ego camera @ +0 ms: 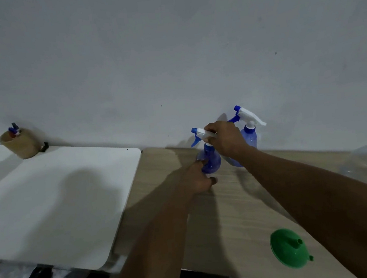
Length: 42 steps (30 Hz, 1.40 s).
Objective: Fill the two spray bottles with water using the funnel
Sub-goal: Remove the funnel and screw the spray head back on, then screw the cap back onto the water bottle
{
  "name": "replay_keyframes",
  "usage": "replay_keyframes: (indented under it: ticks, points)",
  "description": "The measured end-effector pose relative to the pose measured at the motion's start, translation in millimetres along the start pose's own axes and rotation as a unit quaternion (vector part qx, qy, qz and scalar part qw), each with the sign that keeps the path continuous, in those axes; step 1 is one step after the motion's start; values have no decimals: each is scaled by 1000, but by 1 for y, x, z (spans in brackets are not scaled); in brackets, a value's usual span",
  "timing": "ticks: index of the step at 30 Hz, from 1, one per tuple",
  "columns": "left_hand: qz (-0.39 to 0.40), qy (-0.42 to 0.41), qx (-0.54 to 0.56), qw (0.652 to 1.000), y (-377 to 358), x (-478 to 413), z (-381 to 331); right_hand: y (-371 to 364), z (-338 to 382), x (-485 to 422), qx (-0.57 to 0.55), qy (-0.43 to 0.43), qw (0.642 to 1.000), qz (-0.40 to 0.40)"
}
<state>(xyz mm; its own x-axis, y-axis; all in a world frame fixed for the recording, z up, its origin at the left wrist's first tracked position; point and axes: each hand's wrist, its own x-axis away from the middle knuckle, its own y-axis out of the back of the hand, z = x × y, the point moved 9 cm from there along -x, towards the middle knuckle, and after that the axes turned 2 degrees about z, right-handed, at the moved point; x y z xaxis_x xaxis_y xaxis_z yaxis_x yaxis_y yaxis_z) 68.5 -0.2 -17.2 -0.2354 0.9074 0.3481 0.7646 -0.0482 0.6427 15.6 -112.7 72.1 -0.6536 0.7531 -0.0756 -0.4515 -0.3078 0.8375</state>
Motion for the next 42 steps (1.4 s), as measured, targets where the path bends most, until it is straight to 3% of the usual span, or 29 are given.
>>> replay_keyframes:
  ticks: [9, 16, 24, 34, 42]
  points:
    - [12, -18, 6, 1000, -2, 8, -4, -7, -3, 11, 25, -1, 1000, 8]
    - [-15, -38, 24, 999, 3, 26, -12, 43, 4, 51, 7, 24, 990, -139]
    - [-37, -21, 30, 999, -47, 69, -30, 64, -17, 133, -29, 10, 999, -30]
    - [6, -107, 7, 994, -127, 80, -109, 90, -115, 263, -39, -76, 996, 27]
    - [25, -157, 52, 986, -164, 69, -184, 123, -186, 321, -11, -165, 986, 8]
